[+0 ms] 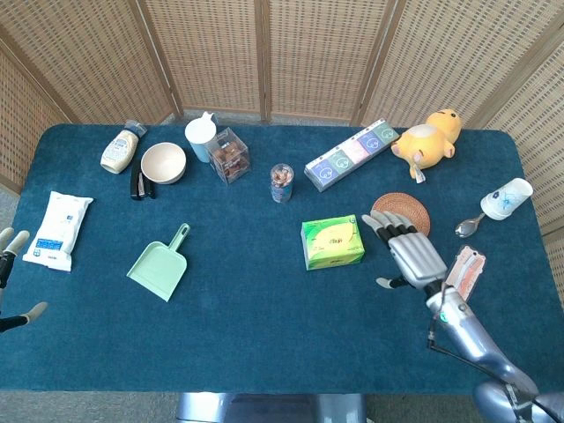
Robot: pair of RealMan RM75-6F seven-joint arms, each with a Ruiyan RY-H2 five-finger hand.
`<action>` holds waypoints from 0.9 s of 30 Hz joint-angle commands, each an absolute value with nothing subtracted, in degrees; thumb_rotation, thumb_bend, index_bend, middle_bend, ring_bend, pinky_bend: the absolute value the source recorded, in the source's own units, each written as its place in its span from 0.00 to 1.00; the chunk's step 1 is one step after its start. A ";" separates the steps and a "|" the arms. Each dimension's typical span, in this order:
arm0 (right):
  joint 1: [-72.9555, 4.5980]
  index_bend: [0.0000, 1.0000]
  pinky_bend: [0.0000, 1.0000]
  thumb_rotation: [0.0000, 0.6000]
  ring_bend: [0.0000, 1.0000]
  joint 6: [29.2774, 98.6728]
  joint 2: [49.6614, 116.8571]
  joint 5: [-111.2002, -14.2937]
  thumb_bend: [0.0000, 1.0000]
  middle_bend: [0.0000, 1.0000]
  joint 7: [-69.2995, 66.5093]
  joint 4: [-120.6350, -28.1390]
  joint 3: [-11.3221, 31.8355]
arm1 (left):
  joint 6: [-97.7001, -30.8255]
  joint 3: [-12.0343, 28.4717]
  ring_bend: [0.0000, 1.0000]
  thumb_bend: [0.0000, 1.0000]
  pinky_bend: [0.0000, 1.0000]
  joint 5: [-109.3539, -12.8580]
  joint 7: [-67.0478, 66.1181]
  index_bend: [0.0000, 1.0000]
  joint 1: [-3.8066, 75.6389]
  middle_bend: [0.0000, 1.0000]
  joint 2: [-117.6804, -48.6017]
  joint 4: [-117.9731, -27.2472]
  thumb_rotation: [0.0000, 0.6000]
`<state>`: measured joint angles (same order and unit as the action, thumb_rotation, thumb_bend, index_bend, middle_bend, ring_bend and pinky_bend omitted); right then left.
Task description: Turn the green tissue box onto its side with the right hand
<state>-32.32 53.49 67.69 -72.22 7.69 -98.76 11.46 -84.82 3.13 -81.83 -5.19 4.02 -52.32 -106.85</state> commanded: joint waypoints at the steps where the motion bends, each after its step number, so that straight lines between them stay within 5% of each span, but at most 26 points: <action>1: -36.07 0.00 0.09 1.00 0.00 49.63 69.91 -69.04 0.00 0.00 8.89 -95.89 13.11 | -84.57 3.28 0.00 0.00 0.00 -81.50 -5.22 0.00 4.19 0.00 -52.45 -106.73 1.00; 15: -42.68 0.01 0.09 1.00 0.00 44.60 78.24 -62.19 0.03 0.00 15.22 -87.06 11.45 | -84.12 3.75 0.00 0.00 0.00 -79.81 -5.49 0.00 4.37 0.00 -52.58 -106.54 1.00; 22: -42.74 0.23 0.15 1.00 0.01 46.98 80.46 -63.09 0.19 0.13 16.57 -84.40 10.19 | -83.98 3.79 0.00 0.00 0.00 -79.61 -5.89 0.00 4.47 0.00 -52.73 -106.62 1.00; 27: -42.01 0.37 0.25 1.00 0.16 49.38 81.90 -64.97 0.27 0.29 16.23 -83.13 9.34 | -83.83 3.82 0.00 0.00 0.00 -79.49 -6.17 0.00 4.59 0.00 -52.85 -106.63 1.00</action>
<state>-42.25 48.90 81.54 -64.50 16.40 -83.46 9.57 -83.83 3.82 -79.49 -6.16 4.58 -52.84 -106.63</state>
